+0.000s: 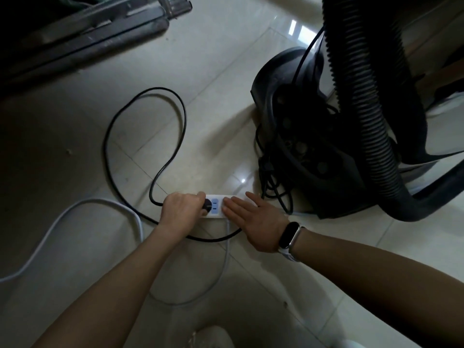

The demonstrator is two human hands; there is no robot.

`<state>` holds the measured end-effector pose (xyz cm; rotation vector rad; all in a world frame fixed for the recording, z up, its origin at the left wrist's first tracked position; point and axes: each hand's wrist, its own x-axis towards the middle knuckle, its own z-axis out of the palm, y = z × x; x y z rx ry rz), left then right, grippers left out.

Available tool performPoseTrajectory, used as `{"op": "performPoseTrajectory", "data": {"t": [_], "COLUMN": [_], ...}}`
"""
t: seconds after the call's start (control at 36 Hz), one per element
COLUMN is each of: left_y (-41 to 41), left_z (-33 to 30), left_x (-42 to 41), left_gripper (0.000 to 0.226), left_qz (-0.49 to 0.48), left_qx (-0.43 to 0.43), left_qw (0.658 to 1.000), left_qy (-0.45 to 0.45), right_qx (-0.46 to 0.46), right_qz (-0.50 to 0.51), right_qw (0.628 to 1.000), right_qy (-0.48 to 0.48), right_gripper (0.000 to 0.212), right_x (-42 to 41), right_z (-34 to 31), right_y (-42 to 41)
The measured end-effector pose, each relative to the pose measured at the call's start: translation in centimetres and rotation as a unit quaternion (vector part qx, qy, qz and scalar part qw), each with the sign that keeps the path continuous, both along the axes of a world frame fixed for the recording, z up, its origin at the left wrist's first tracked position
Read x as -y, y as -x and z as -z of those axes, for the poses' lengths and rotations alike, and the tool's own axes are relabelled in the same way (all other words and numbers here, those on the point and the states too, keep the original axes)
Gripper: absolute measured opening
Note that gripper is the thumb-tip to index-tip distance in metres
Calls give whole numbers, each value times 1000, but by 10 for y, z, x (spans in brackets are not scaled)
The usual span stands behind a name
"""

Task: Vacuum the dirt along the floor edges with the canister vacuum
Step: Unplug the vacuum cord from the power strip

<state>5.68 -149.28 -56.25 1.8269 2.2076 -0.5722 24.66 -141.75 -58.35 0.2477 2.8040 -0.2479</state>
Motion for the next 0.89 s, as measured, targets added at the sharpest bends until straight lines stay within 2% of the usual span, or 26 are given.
{"op": "performPoseTrajectory", "data": {"t": [0.11,0.22,0.36,0.47,0.53,0.64,0.69,0.78,0.81,0.89], "left_y": [7,8,-1,5,8,5,-1,-6,-7,-7], "left_z": [1,2,-8,-31,-53,-61,-55,-44,-42,-41], "left_x": [5,9,18,13,1,-2,7,25,30,42], "left_gripper": [27,45,30,34,27,32,30,28,29,32], "left_qz": [34,28,-20,-22,-52,-113,-141,-184,-198,-263], "left_qx": [54,45,47,64,74,75,90,131,150,238], "left_qw": [995,994,996,982,977,982,977,964,958,923], "left_qy": [-81,-99,-80,-178,-193,-133,-130,-139,-143,-146], "right_qx": [18,36,30,77,35,-44,-81,-196,-226,-288], "right_qz": [5,7,-1,-8,-14,-2,-2,-14,-11,57], "right_qw": [1000,999,999,997,999,999,996,979,973,956], "right_qy": [-15,-21,-23,-26,-22,-16,-30,-51,-46,18], "right_gripper": [74,70,76,74,76,82,68,14,9,24], "right_x": [1,3,4,1,0,-9,-10,-12,-14,-20], "right_z": [-3,-4,-2,-9,-11,-1,1,-5,-8,-26], "right_y": [2,2,1,7,5,5,5,1,-1,-1]}}
